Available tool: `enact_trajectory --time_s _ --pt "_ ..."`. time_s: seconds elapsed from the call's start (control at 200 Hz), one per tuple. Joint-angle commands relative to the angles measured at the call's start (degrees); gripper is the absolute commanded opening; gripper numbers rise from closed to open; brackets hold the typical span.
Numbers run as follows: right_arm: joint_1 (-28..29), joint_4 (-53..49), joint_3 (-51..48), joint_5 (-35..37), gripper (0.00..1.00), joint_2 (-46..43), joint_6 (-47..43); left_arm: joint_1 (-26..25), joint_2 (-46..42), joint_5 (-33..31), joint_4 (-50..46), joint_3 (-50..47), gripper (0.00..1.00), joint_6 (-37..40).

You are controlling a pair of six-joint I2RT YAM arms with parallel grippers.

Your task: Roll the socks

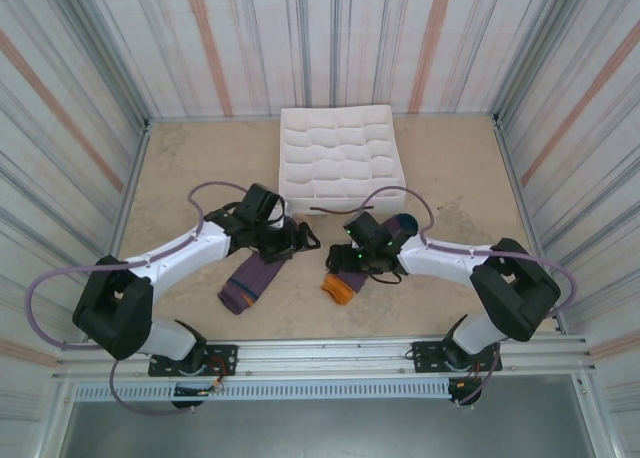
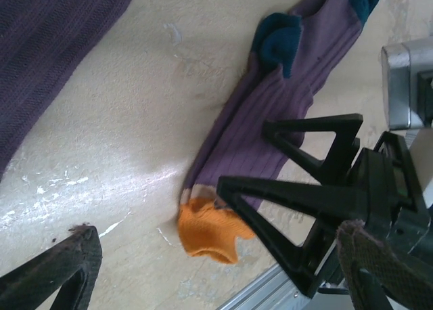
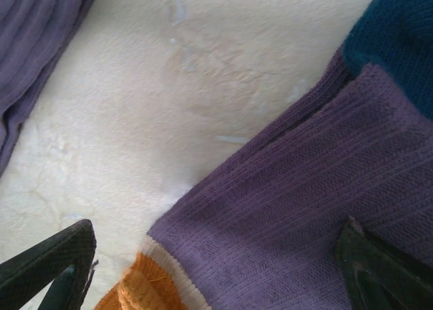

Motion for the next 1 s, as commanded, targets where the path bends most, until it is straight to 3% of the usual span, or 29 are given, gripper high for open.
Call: enact_trajectory --time_s 0.0,0.301,0.506,0.691,0.912,0.997 --pt "0.96 -5.06 2.68 2.39 0.95 -0.79 1.07 0.55 0.32 2.38 0.12 -0.71 0.92 -1.91" --pt "2.43 -12.96 2.23 11.44 0.99 -13.31 -1.37 -1.01 -0.92 6.09 7.79 -5.62 0.89 -12.01" --pt "7.51 -16.65 -1.13 19.04 0.99 -19.84 -2.89 -5.43 -1.11 5.32 11.80 -9.99 0.85 -18.99" --pt "11.59 -16.64 -4.72 21.33 0.99 -23.74 -1.54 -7.96 0.24 4.14 17.50 -13.83 0.79 -25.13" --pt "15.19 -14.90 -7.94 22.36 0.93 -25.79 -0.52 -10.79 4.04 3.67 22.79 -14.60 0.58 -29.37" --pt "16.56 -13.65 -8.91 22.04 0.88 -25.96 -1.19 -11.57 5.08 3.75 23.18 -14.14 0.46 -29.66"
